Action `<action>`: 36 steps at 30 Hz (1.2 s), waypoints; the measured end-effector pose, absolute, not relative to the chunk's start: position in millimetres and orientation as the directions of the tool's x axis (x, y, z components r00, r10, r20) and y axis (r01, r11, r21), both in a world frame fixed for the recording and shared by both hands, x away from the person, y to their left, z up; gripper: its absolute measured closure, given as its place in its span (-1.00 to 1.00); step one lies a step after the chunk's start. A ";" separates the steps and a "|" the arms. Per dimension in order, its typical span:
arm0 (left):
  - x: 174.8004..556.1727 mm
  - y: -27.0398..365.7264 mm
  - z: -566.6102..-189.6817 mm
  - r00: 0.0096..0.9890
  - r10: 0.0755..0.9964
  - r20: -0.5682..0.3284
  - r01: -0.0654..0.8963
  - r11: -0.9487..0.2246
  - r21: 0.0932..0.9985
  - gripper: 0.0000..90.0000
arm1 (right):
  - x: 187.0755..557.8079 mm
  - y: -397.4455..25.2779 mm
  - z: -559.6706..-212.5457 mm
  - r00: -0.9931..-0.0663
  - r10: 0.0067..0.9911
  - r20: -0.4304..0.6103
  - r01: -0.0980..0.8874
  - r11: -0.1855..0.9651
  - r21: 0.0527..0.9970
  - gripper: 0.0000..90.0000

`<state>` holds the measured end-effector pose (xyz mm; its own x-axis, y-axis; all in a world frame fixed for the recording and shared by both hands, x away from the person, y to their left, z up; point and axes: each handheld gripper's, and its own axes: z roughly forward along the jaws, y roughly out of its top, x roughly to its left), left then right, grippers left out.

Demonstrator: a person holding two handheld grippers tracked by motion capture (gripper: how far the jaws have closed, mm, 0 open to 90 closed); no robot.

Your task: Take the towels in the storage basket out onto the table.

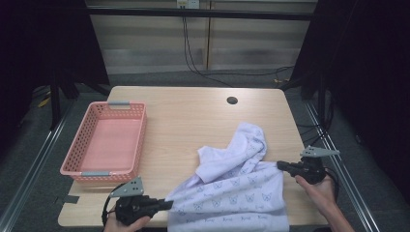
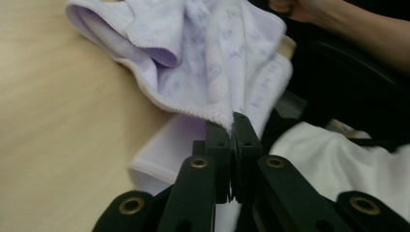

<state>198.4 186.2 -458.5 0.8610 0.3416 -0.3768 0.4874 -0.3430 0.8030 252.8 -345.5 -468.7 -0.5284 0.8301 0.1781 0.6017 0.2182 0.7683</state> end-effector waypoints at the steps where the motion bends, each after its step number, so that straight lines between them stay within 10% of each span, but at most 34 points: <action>1: 196.3 184.3 -458.5 0.866 0.339 -0.367 0.479 -0.357 0.802 0.90 | 254.3 -347.2 -469.3 -0.534 0.823 0.194 0.604 0.211 0.769 0.99; 3: 200.7 178.1 -454.7 0.863 0.335 -0.378 0.487 -0.356 0.798 0.25 | 253.6 -339.4 -468.7 -0.556 0.810 0.185 0.599 0.237 0.764 0.99; 7: 223.3 165.0 -441.5 0.867 0.339 -0.365 0.469 -0.309 0.827 0.05 | 251.3 -327.9 -467.4 -0.601 0.780 0.176 0.580 0.274 0.767 0.99; 16: 282.7 115.6 -471.1 0.840 0.402 -0.363 0.525 -0.440 0.728 0.27 | 243.1 -332.5 -474.5 -0.610 0.764 0.210 0.597 0.269 0.756 0.98; 27: 241.2 109.2 -495.9 0.880 0.351 -0.321 0.474 -0.598 0.646 0.89 | 211.5 -335.1 -471.7 -0.629 0.753 0.191 0.606 0.321 0.728 0.98; 36: 215.3 134.2 -487.0 0.855 0.331 -0.399 0.518 -0.544 0.660 0.59 | 181.8 -318.9 -456.7 -0.724 0.656 0.213 0.559 0.377 0.739 0.73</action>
